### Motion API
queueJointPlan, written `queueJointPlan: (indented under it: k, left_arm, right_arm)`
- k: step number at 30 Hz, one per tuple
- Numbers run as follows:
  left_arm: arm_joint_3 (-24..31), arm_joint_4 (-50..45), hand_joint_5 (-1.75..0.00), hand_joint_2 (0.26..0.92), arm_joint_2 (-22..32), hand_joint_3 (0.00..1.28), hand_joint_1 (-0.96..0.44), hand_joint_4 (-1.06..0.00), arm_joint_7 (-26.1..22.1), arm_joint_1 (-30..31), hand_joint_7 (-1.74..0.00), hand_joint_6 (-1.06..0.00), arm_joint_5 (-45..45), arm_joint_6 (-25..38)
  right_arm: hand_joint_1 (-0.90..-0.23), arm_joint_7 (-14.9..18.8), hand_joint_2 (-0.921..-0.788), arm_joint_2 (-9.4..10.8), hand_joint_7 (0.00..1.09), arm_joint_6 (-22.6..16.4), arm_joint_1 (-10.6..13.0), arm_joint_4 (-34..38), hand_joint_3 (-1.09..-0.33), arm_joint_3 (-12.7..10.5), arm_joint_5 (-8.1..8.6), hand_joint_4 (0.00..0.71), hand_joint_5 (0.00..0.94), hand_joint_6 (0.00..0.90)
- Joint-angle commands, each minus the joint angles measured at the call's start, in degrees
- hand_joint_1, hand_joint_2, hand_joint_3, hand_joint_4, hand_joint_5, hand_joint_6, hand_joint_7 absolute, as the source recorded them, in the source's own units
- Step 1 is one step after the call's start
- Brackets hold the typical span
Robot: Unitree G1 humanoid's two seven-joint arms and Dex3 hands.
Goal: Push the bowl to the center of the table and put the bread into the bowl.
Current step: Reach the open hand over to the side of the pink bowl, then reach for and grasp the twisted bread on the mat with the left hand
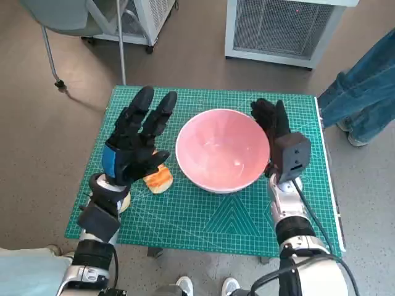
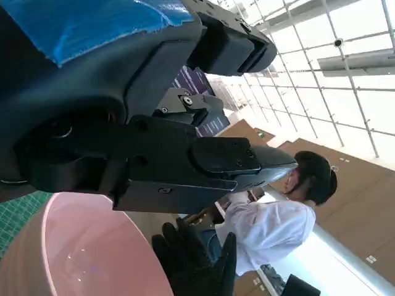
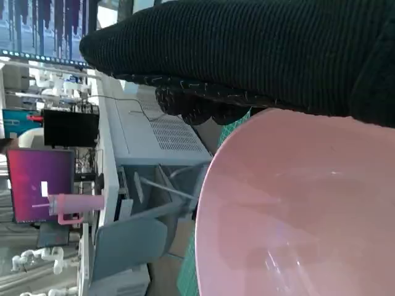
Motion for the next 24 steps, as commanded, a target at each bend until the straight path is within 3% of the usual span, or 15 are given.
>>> queueJointPlan:
  k: [1, 7, 11, 15, 18, 24]
  left_arm:
    - [1.0, -1.7, 0.00, 0.921, 1.6, 0.20, -0.22, -0.31, 0.4, 1.1, 0.00, -0.34, 0.3, 0.7]
    - [2.4, -1.1, 0.00, 0.921, 5.6, 0.21, -0.23, -0.31, 0.8, 0.3, 0.00, -0.33, 2.6, 0.1]
    - [2.9, 1.5, 0.00, 0.921, 12.5, 0.19, -0.23, -0.27, -1.4, -1.5, 0.00, -0.31, 5.0, -3.1]
    - [2.5, 4.6, 0.00, 0.921, 20.0, 0.12, -0.26, -0.22, -4.1, -3.5, 0.00, -0.31, 7.3, -6.4]
    - [2.0, 6.9, 0.00, 0.917, 24.3, 0.07, -0.25, -0.20, -5.3, -5.0, 0.00, -0.31, 9.2, -8.7]
    - [0.4, 11.0, 0.00, 0.896, 32.4, 0.02, -0.22, -0.19, -2.5, -8.5, -0.02, -0.36, 19.7, -12.2]
  right_arm:
    - [-0.637, 0.6, -0.921, -0.7, 0.40, -1.7, 0.4, -0.9, -0.827, -0.4, 0.67, 0.215, 0.001, 0.129]
    - [-0.620, 0.7, -0.921, -1.2, 0.40, -7.7, 1.7, -5.3, -0.849, 0.3, 0.28, 0.214, 0.000, 0.128]
    - [-0.588, 2.4, -0.921, -1.4, 0.40, -14.0, 4.5, -11.7, -0.863, 1.1, 0.61, 0.223, 0.004, 0.123]
    - [-0.597, 4.7, -0.921, -1.6, 0.47, -18.9, 7.7, -18.1, -0.853, 1.8, 1.45, 0.235, 0.005, 0.086]
    - [-0.605, 5.7, -0.921, -1.7, 0.54, -21.0, 9.7, -21.8, -0.847, 2.5, 1.86, 0.240, 0.004, 0.048]
    - [-0.605, 7.5, -0.921, -1.9, 0.63, -23.1, 13.2, -28.6, -0.844, 3.6, 3.06, 0.239, 0.001, 0.005]
